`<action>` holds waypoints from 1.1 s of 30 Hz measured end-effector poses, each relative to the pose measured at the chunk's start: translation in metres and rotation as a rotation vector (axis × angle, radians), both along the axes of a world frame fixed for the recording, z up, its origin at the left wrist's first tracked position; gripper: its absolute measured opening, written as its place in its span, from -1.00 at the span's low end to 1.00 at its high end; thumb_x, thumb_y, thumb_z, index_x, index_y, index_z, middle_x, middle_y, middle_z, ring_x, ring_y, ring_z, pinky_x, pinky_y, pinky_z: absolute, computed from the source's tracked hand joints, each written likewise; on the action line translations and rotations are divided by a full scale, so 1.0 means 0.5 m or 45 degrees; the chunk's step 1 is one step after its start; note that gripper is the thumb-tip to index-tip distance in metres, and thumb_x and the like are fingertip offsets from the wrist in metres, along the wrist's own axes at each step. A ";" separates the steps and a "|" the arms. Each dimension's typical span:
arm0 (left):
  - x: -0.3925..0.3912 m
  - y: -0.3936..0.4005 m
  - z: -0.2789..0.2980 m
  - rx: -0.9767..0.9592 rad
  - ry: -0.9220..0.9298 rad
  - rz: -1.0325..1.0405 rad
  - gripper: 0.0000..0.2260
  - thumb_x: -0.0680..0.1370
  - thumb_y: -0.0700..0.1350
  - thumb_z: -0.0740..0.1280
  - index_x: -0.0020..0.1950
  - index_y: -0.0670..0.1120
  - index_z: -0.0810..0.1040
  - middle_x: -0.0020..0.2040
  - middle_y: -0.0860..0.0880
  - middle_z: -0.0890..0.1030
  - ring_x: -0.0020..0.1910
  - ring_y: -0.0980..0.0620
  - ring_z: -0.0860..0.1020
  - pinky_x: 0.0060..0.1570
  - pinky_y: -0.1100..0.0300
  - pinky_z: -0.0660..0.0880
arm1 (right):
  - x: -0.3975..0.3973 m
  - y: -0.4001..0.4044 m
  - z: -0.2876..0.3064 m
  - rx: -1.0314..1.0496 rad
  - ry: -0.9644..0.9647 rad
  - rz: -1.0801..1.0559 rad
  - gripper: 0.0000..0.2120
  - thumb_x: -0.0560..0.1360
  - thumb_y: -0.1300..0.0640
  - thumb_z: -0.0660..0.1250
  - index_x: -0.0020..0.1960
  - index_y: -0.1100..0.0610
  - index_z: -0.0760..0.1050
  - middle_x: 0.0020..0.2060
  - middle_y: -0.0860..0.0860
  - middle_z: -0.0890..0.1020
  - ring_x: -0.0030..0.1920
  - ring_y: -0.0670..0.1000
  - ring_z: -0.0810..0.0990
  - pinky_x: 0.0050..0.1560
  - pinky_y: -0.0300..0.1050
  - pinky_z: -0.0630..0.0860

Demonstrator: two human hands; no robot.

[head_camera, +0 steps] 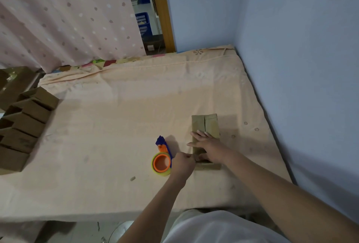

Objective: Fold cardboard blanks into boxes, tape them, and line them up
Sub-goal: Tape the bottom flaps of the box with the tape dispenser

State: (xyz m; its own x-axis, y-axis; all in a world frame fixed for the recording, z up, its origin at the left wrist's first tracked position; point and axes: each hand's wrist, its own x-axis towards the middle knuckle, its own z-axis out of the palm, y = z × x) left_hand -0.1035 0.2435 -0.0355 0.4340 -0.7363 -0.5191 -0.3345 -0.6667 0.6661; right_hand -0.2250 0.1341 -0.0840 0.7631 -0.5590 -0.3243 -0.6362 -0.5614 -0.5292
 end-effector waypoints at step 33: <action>0.093 0.023 -0.095 -0.602 -0.538 -0.910 -0.75 0.52 -0.31 0.42 0.18 -0.13 0.68 0.11 -0.06 0.68 0.10 0.01 0.62 0.12 0.24 0.51 | -0.185 0.093 0.006 0.173 -0.418 -0.557 -0.57 0.57 0.48 0.24 0.37 0.21 0.51 0.47 -0.01 0.38 0.47 -0.05 0.34 0.45 -0.17 0.35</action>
State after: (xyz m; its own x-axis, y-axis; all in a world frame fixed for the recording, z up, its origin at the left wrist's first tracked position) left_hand -0.0571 0.2551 -0.0831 -0.1166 -0.9932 -0.0032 -0.8328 0.0960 0.5452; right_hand -0.3177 0.1805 -0.0809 0.5423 -0.8159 -0.2004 -0.5843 -0.1949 -0.7878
